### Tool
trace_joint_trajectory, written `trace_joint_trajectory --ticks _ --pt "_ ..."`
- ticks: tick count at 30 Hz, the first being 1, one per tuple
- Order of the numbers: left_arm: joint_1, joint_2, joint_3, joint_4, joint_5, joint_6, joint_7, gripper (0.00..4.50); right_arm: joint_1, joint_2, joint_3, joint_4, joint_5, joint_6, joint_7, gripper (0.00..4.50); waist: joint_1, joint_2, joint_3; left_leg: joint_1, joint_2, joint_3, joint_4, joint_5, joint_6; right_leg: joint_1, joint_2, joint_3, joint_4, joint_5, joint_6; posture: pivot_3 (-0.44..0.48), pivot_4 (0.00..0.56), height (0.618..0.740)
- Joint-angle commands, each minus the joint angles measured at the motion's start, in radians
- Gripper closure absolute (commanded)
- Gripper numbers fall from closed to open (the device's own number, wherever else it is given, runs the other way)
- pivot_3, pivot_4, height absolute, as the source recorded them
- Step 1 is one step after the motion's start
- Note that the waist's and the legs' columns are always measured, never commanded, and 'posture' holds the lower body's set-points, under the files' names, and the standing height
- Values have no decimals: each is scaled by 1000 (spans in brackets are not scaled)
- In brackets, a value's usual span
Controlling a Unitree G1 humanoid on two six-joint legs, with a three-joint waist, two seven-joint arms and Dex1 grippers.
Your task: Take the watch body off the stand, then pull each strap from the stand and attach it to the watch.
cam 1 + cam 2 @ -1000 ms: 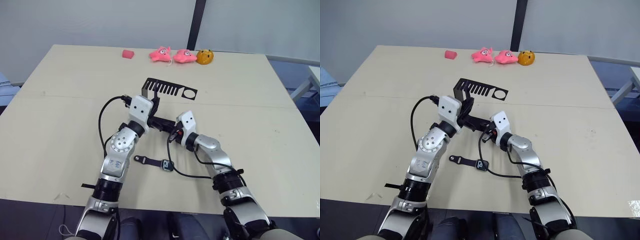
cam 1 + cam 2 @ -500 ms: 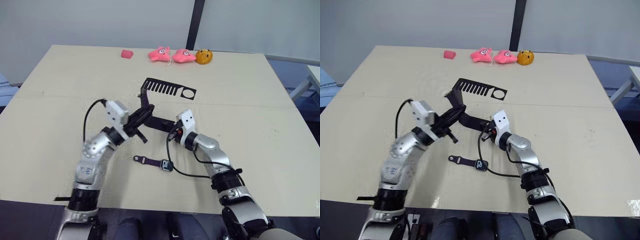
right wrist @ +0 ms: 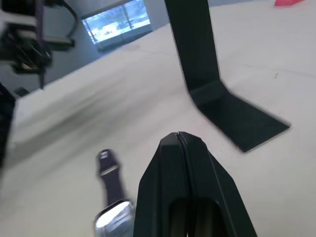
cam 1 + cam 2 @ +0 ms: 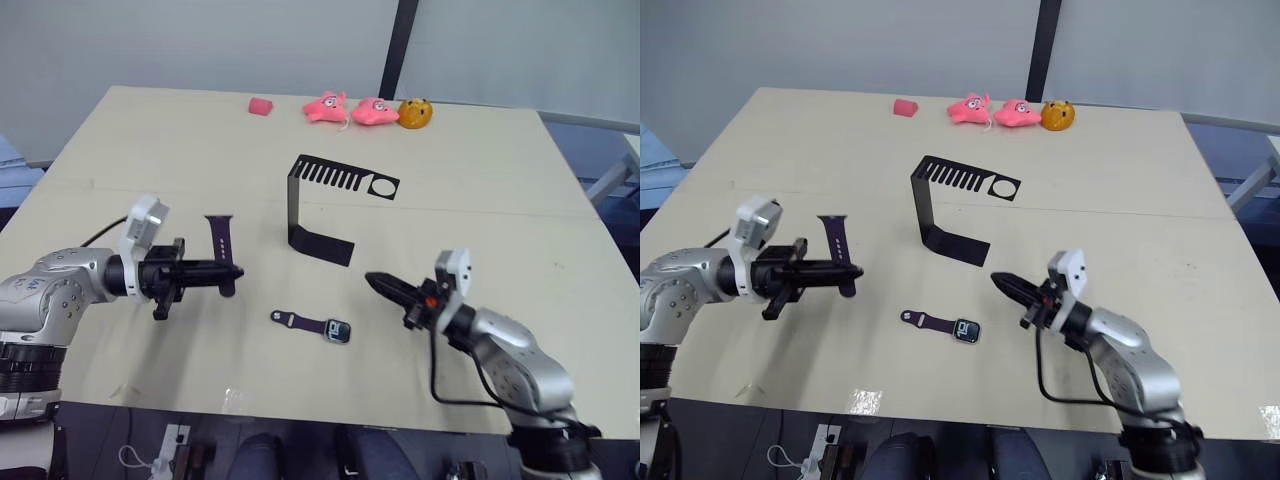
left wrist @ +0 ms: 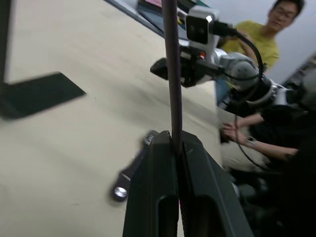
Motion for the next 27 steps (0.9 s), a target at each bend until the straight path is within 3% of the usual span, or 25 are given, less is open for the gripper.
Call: trace_joint_trajectory --ticks 1,4,10,11,17,25,27 --pt "-27 -3 -52 -63 -48 119 -40 4488 57 23 -73 -172 337 151 -145 4245 -7 0 0 1 0 0 0 0 0 0 0 0 1 0 0 0 150 740" --pt "-39 -42 -77 -91 -63 175 -19 4500 95 52 -89 -229 518 185 -283 3163 -8 0 0 1 0 0 -2 0 0 -1 0 0 1 -1 -1 0 150 740" --pt "-71 -152 -98 -138 -116 324 80 4500 104 76 18 -261 668 224 -490 181 -5 -1 0 0 0 -1 -2 1 -1 -1 0 0 -1 -1 -1 0 150 740" --pt "-80 -170 -102 -140 -118 337 95 4500 89 84 34 -254 678 222 -517 30 -5 -1 0 0 0 -1 -2 1 -1 -1 0 0 -1 -1 -1 0 150 740" --pt "-107 -271 -109 -136 -112 372 174 4500 -11 171 100 -190 688 185 -610 30 -5 -1 0 0 0 -2 -2 1 -1 -1 1 0 0 -1 -1 0 150 740" --pt "-100 -307 -100 -140 -107 348 211 4500 -86 214 141 -138 657 172 -626 30 -4 -1 0 -1 0 -2 -2 1 -2 -2 1 0 0 -1 -1 0 150 740" --pt "-99 -313 -100 -139 -109 348 217 4500 -100 216 153 -133 654 177 -610 576 -4 -1 0 -1 0 -2 -2 1 -2 -2 1 0 0 -1 -1 0 150 740"
